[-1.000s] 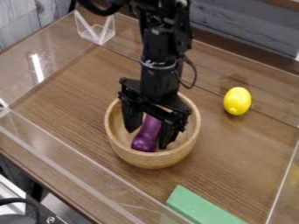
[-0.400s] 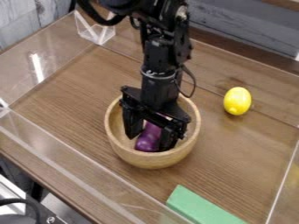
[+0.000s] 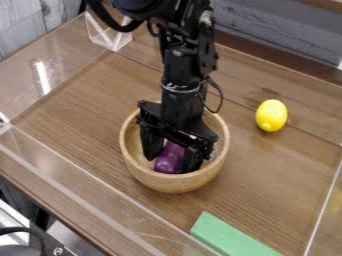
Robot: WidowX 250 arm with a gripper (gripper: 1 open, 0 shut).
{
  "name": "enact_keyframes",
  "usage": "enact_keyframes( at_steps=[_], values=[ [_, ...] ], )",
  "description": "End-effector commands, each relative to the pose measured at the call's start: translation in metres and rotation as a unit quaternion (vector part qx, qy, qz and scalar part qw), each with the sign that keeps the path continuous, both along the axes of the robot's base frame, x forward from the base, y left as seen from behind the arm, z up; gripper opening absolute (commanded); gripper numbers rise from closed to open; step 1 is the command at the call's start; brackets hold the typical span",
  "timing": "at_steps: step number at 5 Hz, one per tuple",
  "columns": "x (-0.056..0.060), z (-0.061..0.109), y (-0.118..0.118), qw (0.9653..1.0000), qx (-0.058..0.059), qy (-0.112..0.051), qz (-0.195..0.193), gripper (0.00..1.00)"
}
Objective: Remove the purple eggplant from inside the brown bowl and put it on the table
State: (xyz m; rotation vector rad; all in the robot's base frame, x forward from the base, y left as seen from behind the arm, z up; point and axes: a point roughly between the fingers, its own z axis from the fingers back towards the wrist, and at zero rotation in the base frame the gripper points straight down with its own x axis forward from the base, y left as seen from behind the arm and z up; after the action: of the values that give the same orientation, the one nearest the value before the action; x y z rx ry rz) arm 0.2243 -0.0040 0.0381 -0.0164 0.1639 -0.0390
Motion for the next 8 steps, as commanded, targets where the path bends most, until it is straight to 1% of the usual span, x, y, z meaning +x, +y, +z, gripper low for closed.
enact_keyframes(
  at_steps=[1, 7, 8],
  values=[
    [0.0057, 0.0038, 0.0017, 0.9999, -0.002, -0.014, 0.001, 1.00],
    [0.0081, 0.0002, 0.0024, 0.9997, -0.010, -0.018, 0.014, 1.00],
    [0.0080, 0.0004, 0.0034, 0.9996, -0.010, -0.018, 0.017, 0.00]
  ],
)
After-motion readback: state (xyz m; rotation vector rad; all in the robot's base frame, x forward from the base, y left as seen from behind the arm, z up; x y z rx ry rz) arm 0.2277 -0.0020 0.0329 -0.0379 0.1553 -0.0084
